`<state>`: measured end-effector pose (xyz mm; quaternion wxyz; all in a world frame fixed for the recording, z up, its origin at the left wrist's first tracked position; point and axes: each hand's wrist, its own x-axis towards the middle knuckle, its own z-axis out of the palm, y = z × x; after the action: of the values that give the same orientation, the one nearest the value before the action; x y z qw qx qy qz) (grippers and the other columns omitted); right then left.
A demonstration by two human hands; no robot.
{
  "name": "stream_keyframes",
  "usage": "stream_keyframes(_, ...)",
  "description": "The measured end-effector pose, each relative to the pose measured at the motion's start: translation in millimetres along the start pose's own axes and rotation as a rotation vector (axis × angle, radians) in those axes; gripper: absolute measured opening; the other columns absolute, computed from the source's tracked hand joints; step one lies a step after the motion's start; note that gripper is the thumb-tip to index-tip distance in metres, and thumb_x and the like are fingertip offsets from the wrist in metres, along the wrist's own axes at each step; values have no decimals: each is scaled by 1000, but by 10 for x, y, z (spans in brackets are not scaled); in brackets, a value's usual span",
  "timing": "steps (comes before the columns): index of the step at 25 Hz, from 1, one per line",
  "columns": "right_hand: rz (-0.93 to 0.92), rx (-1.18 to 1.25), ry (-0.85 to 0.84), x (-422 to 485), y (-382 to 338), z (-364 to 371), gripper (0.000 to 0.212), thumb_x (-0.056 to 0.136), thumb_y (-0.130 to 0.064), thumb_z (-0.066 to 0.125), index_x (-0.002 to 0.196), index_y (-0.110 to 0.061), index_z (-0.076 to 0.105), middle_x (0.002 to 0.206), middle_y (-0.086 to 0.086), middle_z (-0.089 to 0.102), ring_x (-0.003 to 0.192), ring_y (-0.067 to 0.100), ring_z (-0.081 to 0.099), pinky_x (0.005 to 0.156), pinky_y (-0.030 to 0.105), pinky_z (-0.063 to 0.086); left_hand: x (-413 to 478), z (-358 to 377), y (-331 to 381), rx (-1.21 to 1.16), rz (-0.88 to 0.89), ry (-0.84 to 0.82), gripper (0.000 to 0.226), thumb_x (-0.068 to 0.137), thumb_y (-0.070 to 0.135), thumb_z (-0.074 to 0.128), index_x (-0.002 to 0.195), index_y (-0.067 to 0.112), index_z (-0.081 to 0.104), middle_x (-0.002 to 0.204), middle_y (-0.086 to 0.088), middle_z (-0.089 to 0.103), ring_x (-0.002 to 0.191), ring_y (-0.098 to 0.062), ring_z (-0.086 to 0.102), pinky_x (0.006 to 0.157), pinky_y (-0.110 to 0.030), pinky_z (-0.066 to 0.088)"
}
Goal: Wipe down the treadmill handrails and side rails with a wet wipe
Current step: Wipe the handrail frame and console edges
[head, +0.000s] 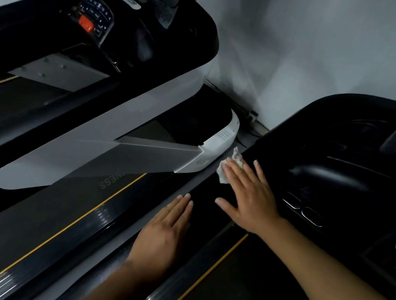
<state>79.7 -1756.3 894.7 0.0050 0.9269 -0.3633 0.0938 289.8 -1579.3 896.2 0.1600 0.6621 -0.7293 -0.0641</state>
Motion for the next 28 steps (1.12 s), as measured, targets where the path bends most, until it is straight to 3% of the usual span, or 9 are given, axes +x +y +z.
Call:
stream_keyframes(3,-146,40,-35,-137,-310,66,86,100,-72,27,163,-14,22,171,4,17,159,23,10,128,51,8,242,21,55,-35,37,-35,58,105,32,33,158,9,34,165,-10,30,155,-21,25,123,-38,32)
stream_keyframes(6,-240,0,-46,-72,-112,17,80,103,-68,27,163,-17,23,171,0,19,159,18,12,128,49,7,367,17,86,-58,49,-41,59,106,35,29,159,9,31,166,-10,28,156,-21,23,124,-38,30)
stream_keyframes(8,-137,-5,-42,52,196,-29,76,104,-67,22,163,-19,25,169,-1,25,157,18,20,127,49,10,376,7,111,-64,25,-25,56,107,32,28,158,8,34,165,-11,31,154,-22,26,123,-39,32)
stream_keyframes(12,88,1,-43,158,356,-31,80,103,-69,14,162,-16,26,169,3,25,157,21,18,127,49,13,345,12,107,-54,29,-21,54,110,32,26,158,9,35,166,-9,31,156,-19,24,124,-37,30)
stream_keyframes(15,15,74,-33,64,-34,17,80,103,-68,20,162,-14,28,169,4,24,158,21,16,128,47,14,345,30,87,-47,80,-1,51,110,29,32,155,8,39,163,-11,36,155,-21,26,123,-41,34)
stream_keyframes(20,-9,160,-21,-104,-488,27,68,109,-55,14,162,-15,28,170,1,23,159,18,10,129,43,14,366,23,92,-75,80,35,52,107,30,38,154,8,43,160,-11,41,153,-20,32,121,-40,37)
stream_keyframes(25,57,451,33,-262,-807,-140,49,107,-24,33,152,-13,49,157,1,48,149,15,38,123,41,33,216,-116,134,-176,10,81,48,106,26,50,151,10,49,155,-10,50,145,-20,45,113,-39,48)
stream_keyframes(28,168,666,128,-442,-1067,-409,44,103,-7,48,145,-14,58,147,-2,58,138,9,52,114,37,45,-133,-441,204,-221,-33,88,49,104,26,53,151,14,50,153,-9,51,142,-19,48,113,-32,46)
